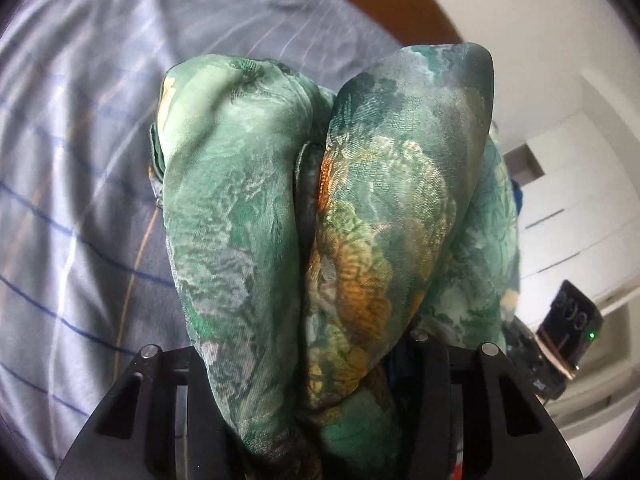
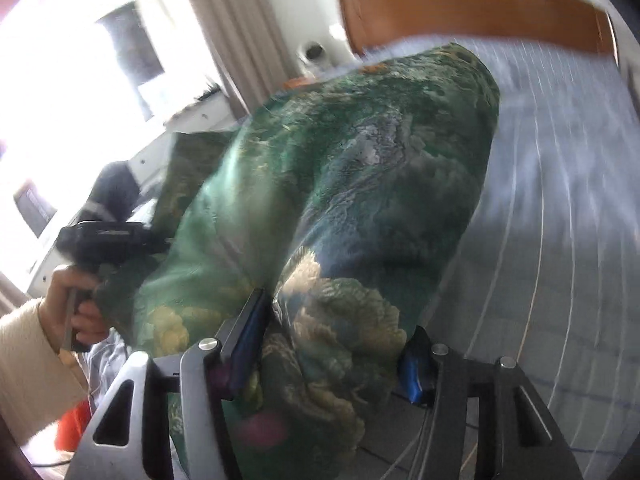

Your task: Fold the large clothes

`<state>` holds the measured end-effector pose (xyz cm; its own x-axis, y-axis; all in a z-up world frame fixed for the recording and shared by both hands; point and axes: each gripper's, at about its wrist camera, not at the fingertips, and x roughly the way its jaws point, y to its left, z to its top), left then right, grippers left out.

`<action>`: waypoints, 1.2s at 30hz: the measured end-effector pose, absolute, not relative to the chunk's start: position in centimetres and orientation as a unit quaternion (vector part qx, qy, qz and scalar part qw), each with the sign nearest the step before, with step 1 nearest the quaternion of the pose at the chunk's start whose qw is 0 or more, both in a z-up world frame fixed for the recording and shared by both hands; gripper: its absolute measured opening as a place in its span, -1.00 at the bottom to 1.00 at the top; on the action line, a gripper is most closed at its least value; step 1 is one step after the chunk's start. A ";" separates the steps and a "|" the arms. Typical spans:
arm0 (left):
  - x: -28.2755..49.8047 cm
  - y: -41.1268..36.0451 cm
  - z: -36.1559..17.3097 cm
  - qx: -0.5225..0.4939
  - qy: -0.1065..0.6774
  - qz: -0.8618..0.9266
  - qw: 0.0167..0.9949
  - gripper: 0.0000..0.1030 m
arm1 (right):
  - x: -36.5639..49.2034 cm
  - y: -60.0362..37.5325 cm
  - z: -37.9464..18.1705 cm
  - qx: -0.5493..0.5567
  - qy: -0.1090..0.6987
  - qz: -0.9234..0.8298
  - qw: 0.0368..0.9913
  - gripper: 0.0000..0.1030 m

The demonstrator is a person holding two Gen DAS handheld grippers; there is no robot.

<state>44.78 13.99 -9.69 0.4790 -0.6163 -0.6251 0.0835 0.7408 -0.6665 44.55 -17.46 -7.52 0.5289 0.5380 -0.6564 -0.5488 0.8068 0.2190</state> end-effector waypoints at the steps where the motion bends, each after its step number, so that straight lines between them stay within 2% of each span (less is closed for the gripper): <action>1: 44.7 13.9 -8.7 -0.286 0.454 -0.218 0.815 -0.10 | 43.7 -17.2 -6.5 -0.009 0.355 0.316 0.880 0.10; 5: 45.4 12.1 -4.6 -0.259 0.425 -0.224 0.838 -0.10 | 43.2 -17.8 -3.7 0.020 0.321 0.313 0.893 0.10; 8: 46.4 10.3 -3.9 -0.238 0.421 -0.222 0.847 -0.07 | 44.4 -19.4 -3.3 0.054 0.319 0.311 0.894 0.10; 11: 48.2 8.9 -6.4 -0.223 0.444 -0.196 0.846 0.32 | 47.0 -21.5 -4.6 0.092 0.338 0.301 0.887 0.14; 12: 48.9 8.8 -7.9 -0.220 0.463 -0.173 0.841 0.39 | 48.0 -22.3 -5.2 0.104 0.345 0.294 0.885 0.30; 13: 49.1 8.8 -9.1 -0.218 0.482 -0.155 0.835 0.39 | 48.9 -23.2 -6.4 0.123 0.364 0.282 0.879 0.54; 14: 49.3 8.3 -9.9 -0.217 0.492 -0.146 0.830 0.39 | 49.6 -24.0 -7.7 0.136 0.387 0.258 0.874 0.67; 15: 48.4 8.4 -10.0 -0.227 0.479 -0.154 0.834 0.40 | 49.5 -24.9 -8.7 0.129 0.403 0.213 0.881 0.85; 17: 45.7 8.9 -7.8 -0.217 0.431 -0.147 0.864 0.45 | 48.3 -26.0 -8.8 0.104 0.394 0.175 0.896 0.91; 18: 44.1 9.0 -6.3 -0.190 0.410 -0.133 0.882 0.57 | 47.1 -26.6 -8.3 0.096 0.383 0.174 0.902 0.97; 19: 42.7 8.9 -5.0 -0.166 0.392 -0.122 0.897 0.76 | 45.9 -26.8 -7.7 0.086 0.376 0.174 0.906 0.99; 21: 38.0 7.9 -1.2 -0.078 0.321 -0.087 0.940 0.96 | 42.9 -26.6 -6.1 0.038 0.359 0.168 0.917 0.99; 22: 36.6 7.3 -0.1 -0.051 0.296 -0.078 0.951 0.99 | 41.3 -26.5 -5.2 0.010 0.347 0.168 0.923 0.99; 24: 32.9 6.3 2.2 0.008 0.244 -0.055 0.968 0.99 | 37.7 -25.5 -3.4 -0.045 0.321 0.164 0.932 0.99; 28: 28.1 4.8 4.5 0.035 0.211 -0.030 0.976 0.99 | 32.0 -24.9 -1.0 -0.087 0.271 0.151 0.947 0.99; 32: 22.4 3.2 5.6 0.029 0.181 -0.007 0.983 0.99 | 24.4 -25.6 1.9 -0.052 0.211 0.139 0.966 0.99; 36: 17.6 1.7 5.2 0.047 0.184 0.024 0.982 0.99 | 17.8 -26.9 3.1 0.009 0.158 0.131 0.979 1.00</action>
<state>17.59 1.68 5.19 0.9314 0.0651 -0.3581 -0.0309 0.9945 0.1004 17.77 -26.93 3.07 0.9157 0.2590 -0.3075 -0.2529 0.9656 0.0600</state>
